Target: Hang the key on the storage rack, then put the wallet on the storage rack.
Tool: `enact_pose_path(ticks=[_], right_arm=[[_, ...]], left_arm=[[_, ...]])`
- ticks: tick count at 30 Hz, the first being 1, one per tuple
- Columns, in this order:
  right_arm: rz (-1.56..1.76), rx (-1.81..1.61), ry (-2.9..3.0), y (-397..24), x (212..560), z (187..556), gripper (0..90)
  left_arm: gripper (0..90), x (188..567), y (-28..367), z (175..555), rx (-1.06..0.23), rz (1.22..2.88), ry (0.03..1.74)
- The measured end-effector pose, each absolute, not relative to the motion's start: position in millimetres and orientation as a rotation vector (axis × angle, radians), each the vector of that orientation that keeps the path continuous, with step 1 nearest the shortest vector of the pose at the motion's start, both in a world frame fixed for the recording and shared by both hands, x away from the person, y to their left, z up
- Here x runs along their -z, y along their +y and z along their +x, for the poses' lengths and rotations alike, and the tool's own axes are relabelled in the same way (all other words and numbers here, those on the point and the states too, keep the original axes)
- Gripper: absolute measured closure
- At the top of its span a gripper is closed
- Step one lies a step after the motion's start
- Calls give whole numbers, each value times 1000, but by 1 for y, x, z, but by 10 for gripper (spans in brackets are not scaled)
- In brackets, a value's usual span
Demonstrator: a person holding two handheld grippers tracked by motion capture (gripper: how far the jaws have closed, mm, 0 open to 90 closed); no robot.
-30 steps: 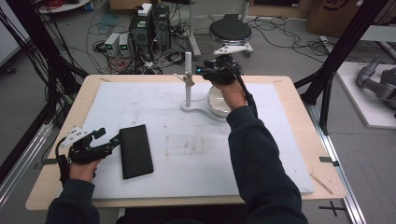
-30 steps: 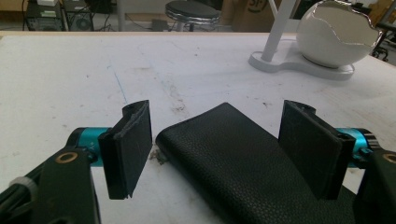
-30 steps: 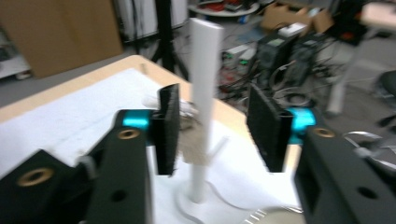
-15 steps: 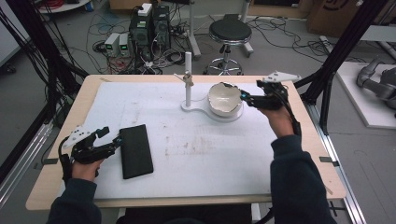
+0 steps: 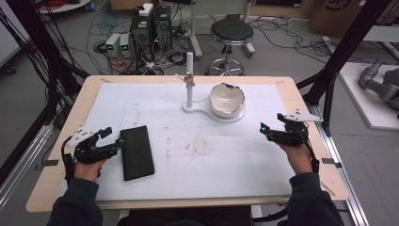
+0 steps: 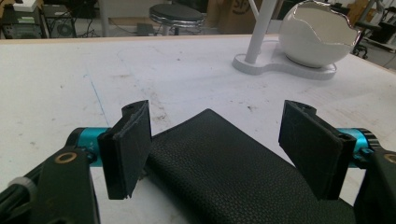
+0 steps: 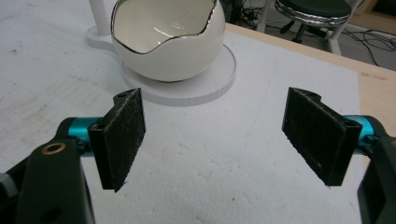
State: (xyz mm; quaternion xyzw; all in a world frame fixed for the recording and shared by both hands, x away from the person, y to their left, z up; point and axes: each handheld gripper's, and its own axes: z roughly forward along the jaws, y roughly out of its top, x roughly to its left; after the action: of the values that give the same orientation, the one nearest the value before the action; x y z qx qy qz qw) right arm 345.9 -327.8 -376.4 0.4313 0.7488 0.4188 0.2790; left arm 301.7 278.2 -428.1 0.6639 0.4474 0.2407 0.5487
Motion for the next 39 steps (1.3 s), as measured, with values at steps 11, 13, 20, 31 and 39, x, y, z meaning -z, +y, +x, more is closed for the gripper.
enact_pose_path(ticks=[11, 13, 20, 31, 39], right_arm=[[1086, -1151, 1985, -316, 386, 332, 217], [1091, -1159, 1985, -316, 388, 332, 217], [1123, -1169, 1981, -316, 397, 330, 217], [1084, -1187, 2006, -313, 398, 328, 218], [1078, -1187, 2013, -312, 399, 329, 218]], left_arm=[[255, 428, 276, 304, -565, 1578, 1060], [255, 428, 276, 304, -565, 1578, 1060], [255, 431, 278, 306, -541, 1594, 1084], [231, 433, 280, 293, -379, 1646, 1186], [231, 451, 266, 294, -275, 1779, 1302]])
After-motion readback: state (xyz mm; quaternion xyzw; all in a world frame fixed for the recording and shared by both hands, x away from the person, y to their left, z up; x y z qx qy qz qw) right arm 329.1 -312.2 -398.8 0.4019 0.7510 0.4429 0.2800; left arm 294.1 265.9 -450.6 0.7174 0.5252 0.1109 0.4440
